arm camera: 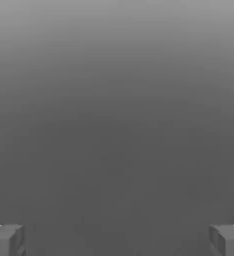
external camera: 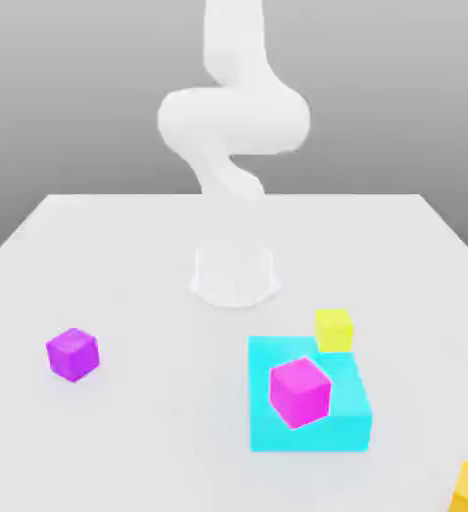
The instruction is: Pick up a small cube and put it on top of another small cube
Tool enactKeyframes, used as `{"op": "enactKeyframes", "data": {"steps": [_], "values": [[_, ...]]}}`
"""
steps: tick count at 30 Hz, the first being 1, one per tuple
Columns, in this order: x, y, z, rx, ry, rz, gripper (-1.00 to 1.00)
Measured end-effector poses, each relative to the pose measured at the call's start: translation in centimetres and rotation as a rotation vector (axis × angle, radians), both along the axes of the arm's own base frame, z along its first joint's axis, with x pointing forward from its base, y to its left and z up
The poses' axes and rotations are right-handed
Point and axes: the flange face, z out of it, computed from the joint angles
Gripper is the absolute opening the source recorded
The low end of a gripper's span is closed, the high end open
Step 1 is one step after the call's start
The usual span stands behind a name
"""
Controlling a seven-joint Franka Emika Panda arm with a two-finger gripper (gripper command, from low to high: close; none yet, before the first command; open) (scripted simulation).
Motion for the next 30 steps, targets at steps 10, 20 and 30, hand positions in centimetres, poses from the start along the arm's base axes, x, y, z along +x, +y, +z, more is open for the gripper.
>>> {"op": "enactKeyframes", "data": {"steps": [10,20,30], "values": [[3.4,-11.9,-18.4,0.290,0.207,-0.646,0.00],[-3.8,-21.2,-35.9,0.562,0.344,-1.328,0.00],[-13.3,-23.1,-48.8,0.753,0.416,-1.867,0.00]]}}
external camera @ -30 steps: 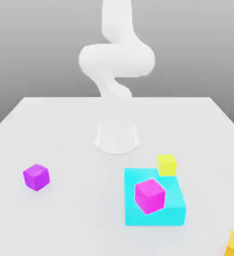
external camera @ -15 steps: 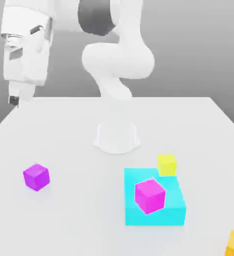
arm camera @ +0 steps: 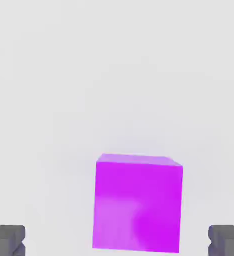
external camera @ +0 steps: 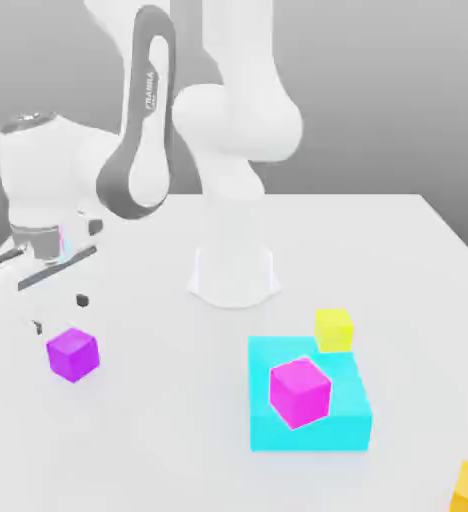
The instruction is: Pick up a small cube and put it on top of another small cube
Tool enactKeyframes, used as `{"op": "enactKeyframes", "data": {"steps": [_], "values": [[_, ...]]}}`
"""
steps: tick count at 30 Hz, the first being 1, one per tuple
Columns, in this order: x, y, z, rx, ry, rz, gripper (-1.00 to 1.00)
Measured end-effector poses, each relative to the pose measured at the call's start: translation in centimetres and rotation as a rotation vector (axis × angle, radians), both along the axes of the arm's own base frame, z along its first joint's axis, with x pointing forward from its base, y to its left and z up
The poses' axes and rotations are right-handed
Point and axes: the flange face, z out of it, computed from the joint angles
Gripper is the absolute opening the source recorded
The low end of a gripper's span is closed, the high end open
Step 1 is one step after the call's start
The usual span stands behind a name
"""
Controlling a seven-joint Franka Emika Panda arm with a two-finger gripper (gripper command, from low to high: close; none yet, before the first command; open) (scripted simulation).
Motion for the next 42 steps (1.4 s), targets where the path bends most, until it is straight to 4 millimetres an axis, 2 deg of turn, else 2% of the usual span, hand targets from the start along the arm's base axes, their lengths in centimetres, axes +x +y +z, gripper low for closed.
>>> {"op": "enactKeyframes", "data": {"steps": [4,5,12,20,22,25,28,30,32,35,37,40,41,42], "values": [[-0.1,0.1,-3.5,0.002,0.002,-0.005,0.00],[-0.2,0.1,-4.3,0.002,0.002,-0.005,-1.00],[-0.2,0.1,-4.5,0.000,0.001,-0.005,-1.00],[0.2,0.2,1.7,0.001,0.000,0.006,-1.00],[4.0,3.1,3.3,0.000,-0.004,0.144,-1.00],[8.7,7.6,5.8,-0.001,-0.009,0.325,-1.00],[12.8,13.9,8.3,-0.001,-0.012,0.529,-1.00],[14.6,18.7,10.0,0.000,-0.011,0.667,-1.00],[15.7,23.6,11.5,0.000,-0.009,0.799,-1.00],[16.1,31.1,13.2,0.000,-0.001,0.990,-1.00],[16.1,32.8,12.0,-0.005,0.004,1.035,-1.00],[16.0,33.4,8.8,-0.004,0.004,1.050,-1.00],[15.9,33.5,8.0,-0.002,0.003,1.052,1.00],[15.9,33.5,8.0,-0.002,0.003,1.052,1.00]]}}
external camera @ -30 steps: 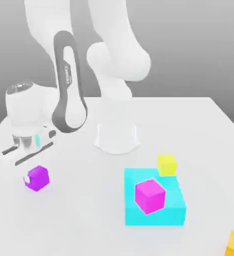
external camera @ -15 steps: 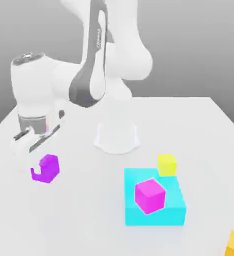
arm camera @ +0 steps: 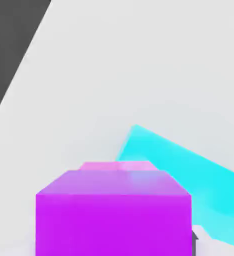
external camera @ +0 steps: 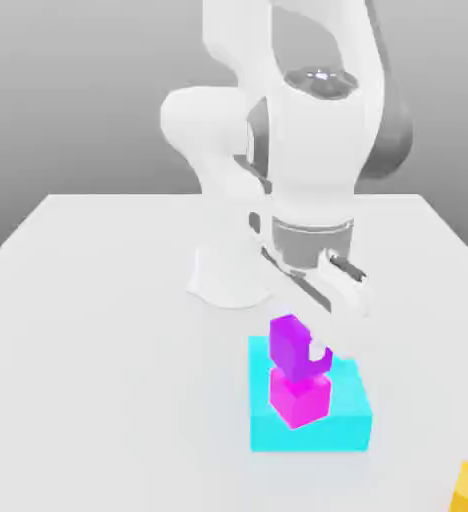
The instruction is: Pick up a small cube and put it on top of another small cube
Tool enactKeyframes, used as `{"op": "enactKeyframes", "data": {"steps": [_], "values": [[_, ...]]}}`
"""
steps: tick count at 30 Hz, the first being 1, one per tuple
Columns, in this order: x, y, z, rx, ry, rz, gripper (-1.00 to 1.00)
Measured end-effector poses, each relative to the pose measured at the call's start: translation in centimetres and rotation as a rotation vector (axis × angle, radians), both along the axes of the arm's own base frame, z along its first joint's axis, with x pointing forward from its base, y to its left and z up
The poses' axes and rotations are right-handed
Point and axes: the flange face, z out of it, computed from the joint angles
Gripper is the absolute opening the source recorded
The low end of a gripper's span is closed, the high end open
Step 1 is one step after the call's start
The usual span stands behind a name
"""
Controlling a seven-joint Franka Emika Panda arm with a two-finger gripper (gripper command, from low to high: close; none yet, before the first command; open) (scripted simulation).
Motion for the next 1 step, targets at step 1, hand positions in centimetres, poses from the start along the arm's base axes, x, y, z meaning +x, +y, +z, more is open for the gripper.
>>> {"op": "enactKeyframes", "data": {"steps": [1], "values": [[0.00,0.00,0.00,0.000,0.000,0.000,1.00]]}}
